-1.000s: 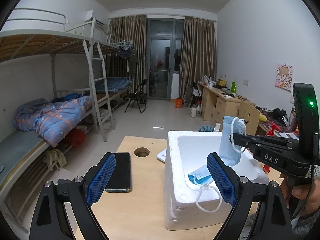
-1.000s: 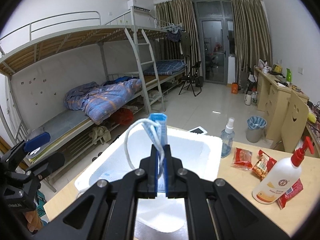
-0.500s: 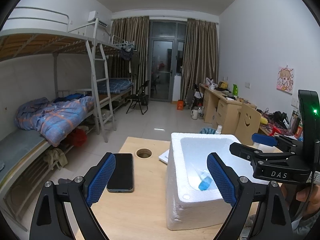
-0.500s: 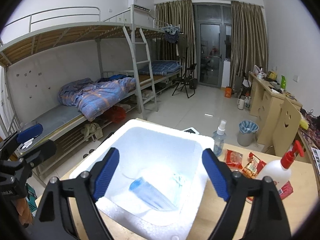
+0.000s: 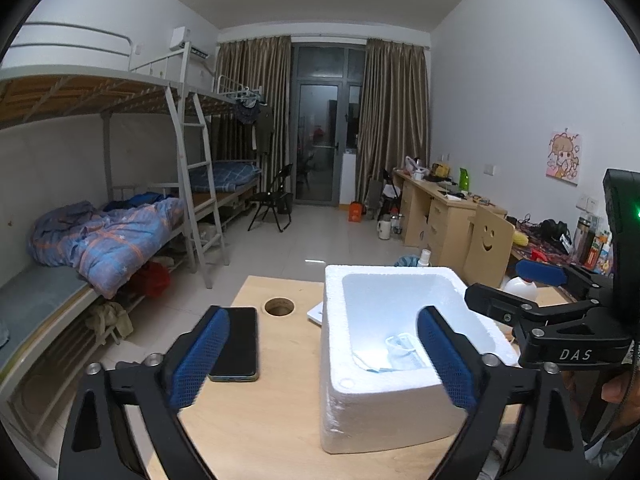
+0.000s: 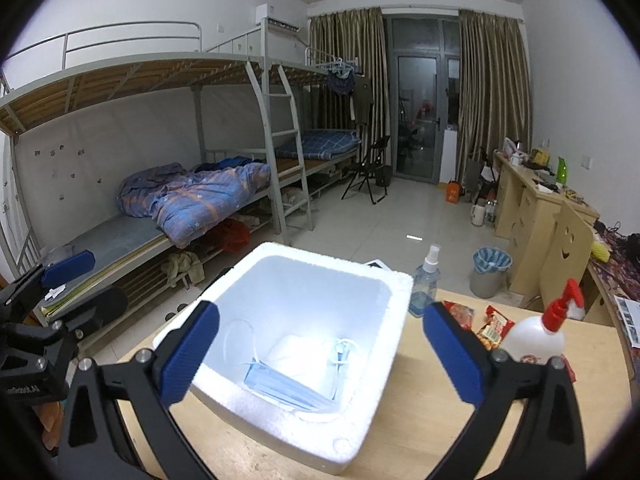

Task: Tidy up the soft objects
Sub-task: 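Withdraw both tools from the box back toward the remaining table items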

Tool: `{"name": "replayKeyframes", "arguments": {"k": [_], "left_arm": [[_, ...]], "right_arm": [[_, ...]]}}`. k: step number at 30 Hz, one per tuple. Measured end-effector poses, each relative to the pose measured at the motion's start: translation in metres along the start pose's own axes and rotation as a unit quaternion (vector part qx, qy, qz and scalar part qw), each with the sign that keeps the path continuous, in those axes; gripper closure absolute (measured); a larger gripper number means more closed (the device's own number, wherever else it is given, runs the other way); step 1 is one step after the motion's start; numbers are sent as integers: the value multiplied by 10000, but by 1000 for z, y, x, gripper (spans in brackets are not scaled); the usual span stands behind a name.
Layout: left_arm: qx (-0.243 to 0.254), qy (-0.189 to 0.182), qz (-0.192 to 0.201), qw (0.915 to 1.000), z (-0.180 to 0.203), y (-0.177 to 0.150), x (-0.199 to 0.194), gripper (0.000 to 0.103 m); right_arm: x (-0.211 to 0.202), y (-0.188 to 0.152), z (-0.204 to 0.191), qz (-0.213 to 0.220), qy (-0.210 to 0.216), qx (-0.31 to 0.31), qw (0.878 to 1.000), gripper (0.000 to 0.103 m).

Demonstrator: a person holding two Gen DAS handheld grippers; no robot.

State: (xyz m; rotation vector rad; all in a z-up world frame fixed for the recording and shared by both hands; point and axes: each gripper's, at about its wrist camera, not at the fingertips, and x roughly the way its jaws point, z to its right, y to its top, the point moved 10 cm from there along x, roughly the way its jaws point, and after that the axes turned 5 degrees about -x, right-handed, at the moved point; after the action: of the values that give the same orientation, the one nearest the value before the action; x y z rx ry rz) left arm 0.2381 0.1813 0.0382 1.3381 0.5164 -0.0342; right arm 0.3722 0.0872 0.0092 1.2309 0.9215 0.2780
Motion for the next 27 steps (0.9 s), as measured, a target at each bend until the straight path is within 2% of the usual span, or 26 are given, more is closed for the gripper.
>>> {"name": "replayKeyframes", "arguments": {"k": [15, 27], "left_arm": [[184, -99, 233, 9995, 42, -4, -46, 0], [310, -440, 393, 9978, 76, -10, -82, 0]], "right_arm": [[-59, -8, 11, 293, -220, 87, 9993, 0], [-105, -22, 21, 537, -496, 189, 9971, 0]]}}
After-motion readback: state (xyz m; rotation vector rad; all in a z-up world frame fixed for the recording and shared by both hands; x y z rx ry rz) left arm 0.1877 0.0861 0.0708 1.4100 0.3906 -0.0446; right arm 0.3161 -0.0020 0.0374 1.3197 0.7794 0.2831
